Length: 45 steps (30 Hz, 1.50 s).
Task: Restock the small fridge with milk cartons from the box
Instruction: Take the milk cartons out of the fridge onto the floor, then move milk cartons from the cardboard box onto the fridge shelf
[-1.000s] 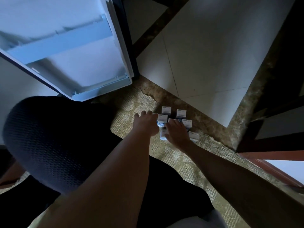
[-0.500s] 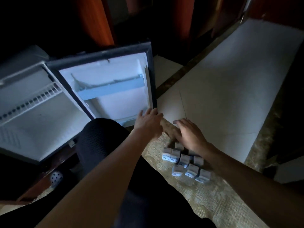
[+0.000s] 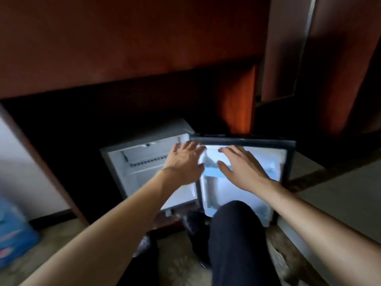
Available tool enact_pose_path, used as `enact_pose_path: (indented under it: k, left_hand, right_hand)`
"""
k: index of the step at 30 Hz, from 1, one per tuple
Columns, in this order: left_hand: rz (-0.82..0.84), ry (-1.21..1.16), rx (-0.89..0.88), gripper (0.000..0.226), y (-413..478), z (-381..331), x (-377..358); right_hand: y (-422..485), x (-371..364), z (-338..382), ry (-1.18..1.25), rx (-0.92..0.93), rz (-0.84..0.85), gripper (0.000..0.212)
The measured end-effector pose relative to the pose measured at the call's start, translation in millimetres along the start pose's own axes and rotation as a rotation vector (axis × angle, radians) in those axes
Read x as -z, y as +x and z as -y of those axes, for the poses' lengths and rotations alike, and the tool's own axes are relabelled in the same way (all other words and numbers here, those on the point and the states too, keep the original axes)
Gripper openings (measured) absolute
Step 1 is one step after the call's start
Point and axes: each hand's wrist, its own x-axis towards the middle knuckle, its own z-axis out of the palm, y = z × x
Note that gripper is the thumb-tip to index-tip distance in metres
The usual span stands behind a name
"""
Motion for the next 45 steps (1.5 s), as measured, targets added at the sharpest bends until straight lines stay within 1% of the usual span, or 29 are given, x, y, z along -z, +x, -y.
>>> enact_pose_path:
  k: [3,9,15,19,22,26,31,35,37,40,45]
  left_hand:
    - [-0.019,0.025,0.083,0.06,-37,46,16]
    - [-0.032,0.071,0.262,0.059,-122,120,31]
    - [-0.045,0.1,0.439,0.058,-202,183,34]
    - [-0.073,0.096,0.539,0.056,-251,209,34]
    - [-0.091,0.071,0.632,0.054,-282,217,32]
    - [-0.058,0.078,0.732,0.055,-324,227,26]
    - [-0.035,0.092,0.854,0.058,-381,240,21]
    - [-0.004,0.114,0.878,0.056,-431,243,15]
    - [-0.014,0.092,0.921,0.055,-462,233,7]
    - [0.011,0.055,1.004,0.055,-506,212,-18]
    - [0.078,0.035,1.126,0.056,-558,184,-66]
  right_hand:
    - [29,-5,49,0.041,0.114,-0.01,0.045]
    - [60,-29,148,0.144,0.292,0.054,0.048]
    - [74,-59,239,0.235,0.473,0.128,0.047]
    - [73,-77,294,0.276,0.566,0.18,0.047]
    - [69,-89,332,0.288,0.601,0.224,0.047]
    - [61,-103,380,0.32,0.648,0.248,0.045]
    - [31,-121,434,0.454,0.648,0.372,0.045]
    - [3,-128,467,0.524,0.679,0.438,0.043]
    - [-17,-135,482,0.547,0.697,0.487,0.043]
    - [-54,-152,495,0.577,0.718,0.61,0.045]
    - [-111,-183,505,0.481,0.8,0.724,0.045]
